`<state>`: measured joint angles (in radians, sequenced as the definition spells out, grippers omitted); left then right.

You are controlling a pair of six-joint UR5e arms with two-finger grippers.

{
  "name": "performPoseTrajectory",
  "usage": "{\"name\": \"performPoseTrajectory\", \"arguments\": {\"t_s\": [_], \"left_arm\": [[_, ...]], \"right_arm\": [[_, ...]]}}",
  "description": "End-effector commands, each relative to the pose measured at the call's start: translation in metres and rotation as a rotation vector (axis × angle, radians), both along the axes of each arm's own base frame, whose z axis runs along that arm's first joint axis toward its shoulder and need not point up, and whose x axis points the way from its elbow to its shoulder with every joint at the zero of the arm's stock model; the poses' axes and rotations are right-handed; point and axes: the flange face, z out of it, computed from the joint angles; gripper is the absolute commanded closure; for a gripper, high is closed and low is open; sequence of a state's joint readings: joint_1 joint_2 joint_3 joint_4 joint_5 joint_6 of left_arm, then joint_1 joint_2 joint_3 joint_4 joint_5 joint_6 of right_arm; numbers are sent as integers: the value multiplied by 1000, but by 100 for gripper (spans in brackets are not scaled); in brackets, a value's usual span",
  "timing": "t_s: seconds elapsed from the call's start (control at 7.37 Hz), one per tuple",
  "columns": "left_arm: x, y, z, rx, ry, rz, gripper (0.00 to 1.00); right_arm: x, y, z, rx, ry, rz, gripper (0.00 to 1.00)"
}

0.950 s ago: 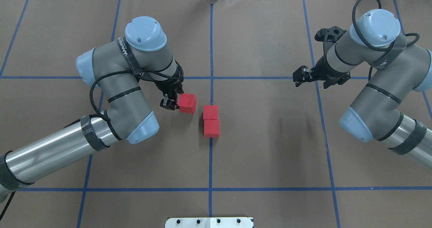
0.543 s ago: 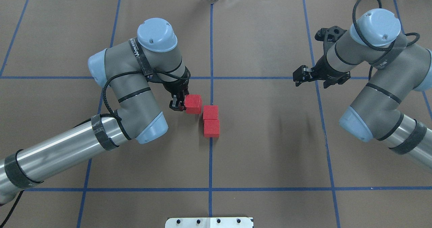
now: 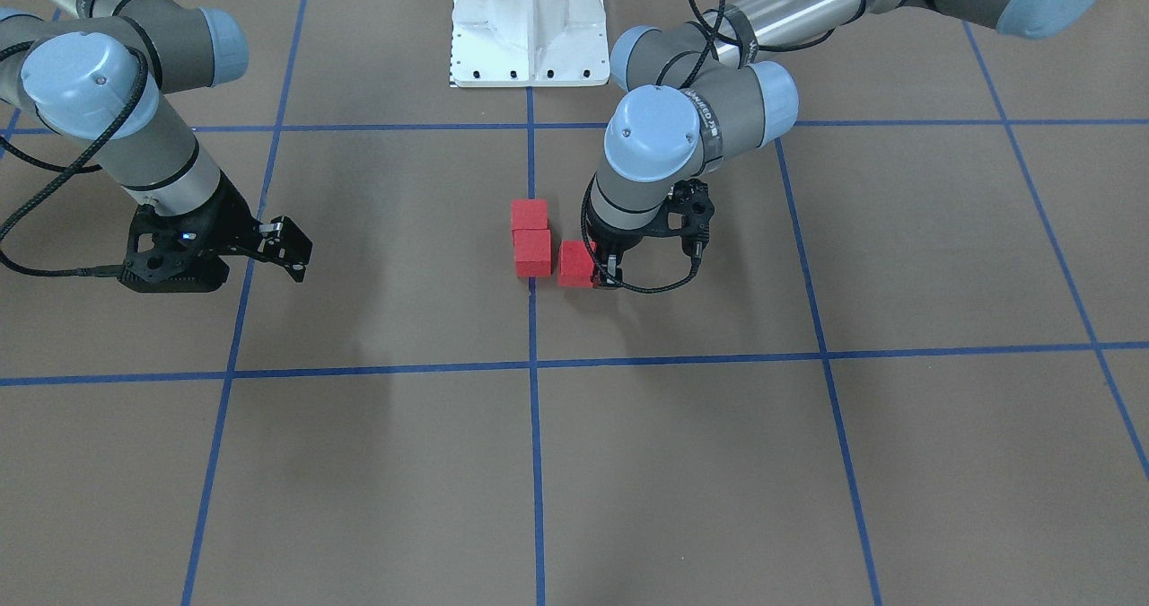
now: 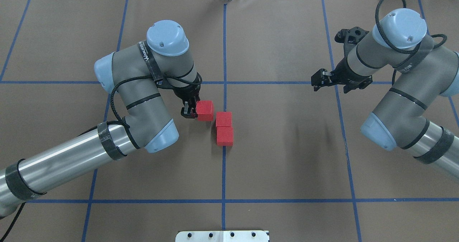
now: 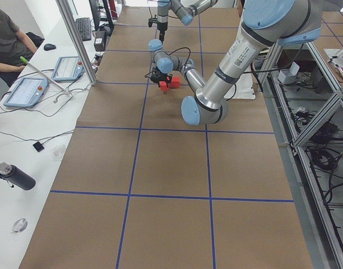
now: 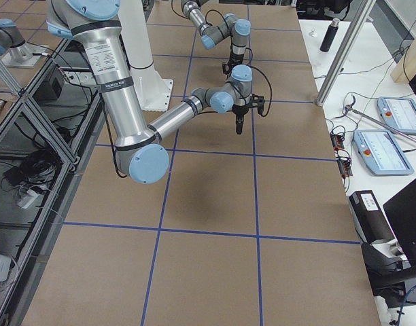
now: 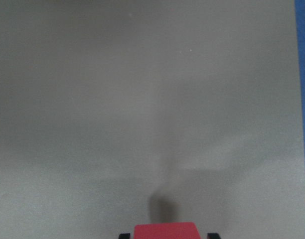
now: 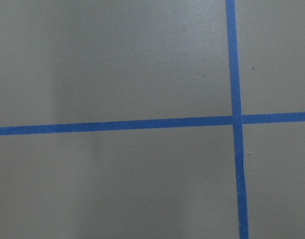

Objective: Form red blocks into L shape at center
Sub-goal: 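Lower and nudge the cube against the farther cube's side with the left gripper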

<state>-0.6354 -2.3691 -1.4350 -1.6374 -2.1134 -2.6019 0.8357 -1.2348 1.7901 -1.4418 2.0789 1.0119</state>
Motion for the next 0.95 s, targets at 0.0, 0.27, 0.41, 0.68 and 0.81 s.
{"name": "performPoseTrajectory", "arguments": {"t_s": [0.0,0.27,0.41,0.68,0.81], "left_arm": [[0,1,3,-18,-6,-12,100],[-1,4,2,-27,-3,-19,100],[-1,3,2,-26,-2,-20,100],[1,6,1,-28,-2,-20,100],[2,8,0,-30,0,-20,100]], "right_arm": [[1,1,-2,2,-4,0,0],[1,1,-2,2,-4,0,0],[1,1,-2,2,-4,0,0],[1,1,-1,0,-2,0,0],[1,1,-1,0,-2,0,0]]}}
